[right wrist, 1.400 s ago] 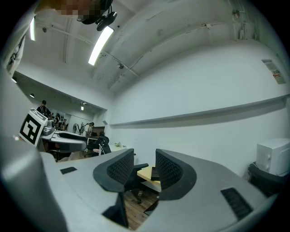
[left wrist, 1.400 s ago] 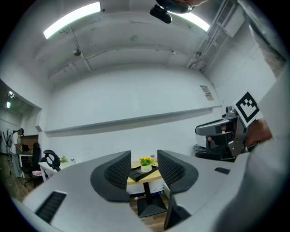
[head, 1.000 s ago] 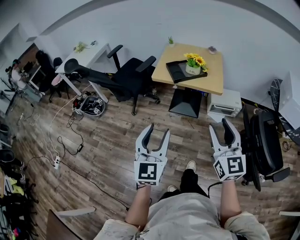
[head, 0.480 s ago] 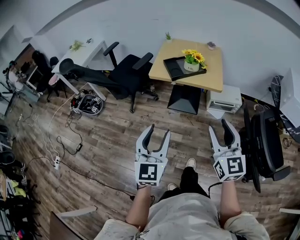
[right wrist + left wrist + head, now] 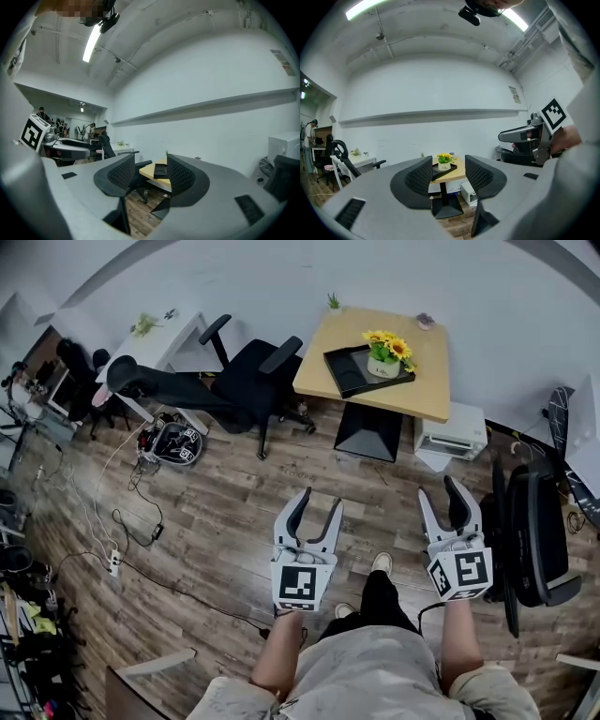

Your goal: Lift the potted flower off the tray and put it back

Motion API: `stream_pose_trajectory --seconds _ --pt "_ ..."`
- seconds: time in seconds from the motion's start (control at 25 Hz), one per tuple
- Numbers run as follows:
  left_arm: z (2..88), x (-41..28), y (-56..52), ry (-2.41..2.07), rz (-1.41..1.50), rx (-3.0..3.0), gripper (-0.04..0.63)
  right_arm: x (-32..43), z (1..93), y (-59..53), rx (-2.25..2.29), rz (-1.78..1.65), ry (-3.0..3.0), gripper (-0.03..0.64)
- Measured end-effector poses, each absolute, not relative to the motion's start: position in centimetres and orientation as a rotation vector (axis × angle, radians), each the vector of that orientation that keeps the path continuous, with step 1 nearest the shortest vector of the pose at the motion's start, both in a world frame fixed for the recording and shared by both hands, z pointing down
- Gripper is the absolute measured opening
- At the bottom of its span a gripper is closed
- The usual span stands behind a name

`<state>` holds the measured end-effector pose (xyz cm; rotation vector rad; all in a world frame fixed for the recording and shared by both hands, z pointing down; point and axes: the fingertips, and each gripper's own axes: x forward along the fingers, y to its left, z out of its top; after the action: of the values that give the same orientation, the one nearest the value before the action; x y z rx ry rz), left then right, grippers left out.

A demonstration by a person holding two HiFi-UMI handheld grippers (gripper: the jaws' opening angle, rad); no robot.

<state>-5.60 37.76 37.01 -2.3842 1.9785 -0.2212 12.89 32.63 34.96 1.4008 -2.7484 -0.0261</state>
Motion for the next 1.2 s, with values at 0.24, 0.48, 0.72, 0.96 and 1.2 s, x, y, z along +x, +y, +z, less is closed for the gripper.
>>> stream_pose_trajectory --seconds 0.24,0.48,0.72,0.96,1.2 --pt "37.7 -6.1 34.7 1.987 -0.249 -2.406 0.209 12.1 35.5 29.4 1.386 0.001 -2.741 0.215" --pt "38.4 -5.6 30.7 1.962 -0.259 -2.414 0.209 12.2 36.8 25.7 1.378 0.039 -2.728 0.215" --pt "39.3 -4.4 26.4 1.947 -0.288 -2.438 0.209 13.3 37.7 21.5 1.388 0.071 -2.720 0.215" --pt "39.2 -3.1 22.2 1.947 -0.307 -2.440 0.209 15.4 38.2 17.5 1.439 0.124 -2.700 0.215" --pt "38.1 -1.7 18.2 1.925 -0.326 -2.417 0.209 16.4 37.8 13.6 1.446 0.151 -2.720 0.215"
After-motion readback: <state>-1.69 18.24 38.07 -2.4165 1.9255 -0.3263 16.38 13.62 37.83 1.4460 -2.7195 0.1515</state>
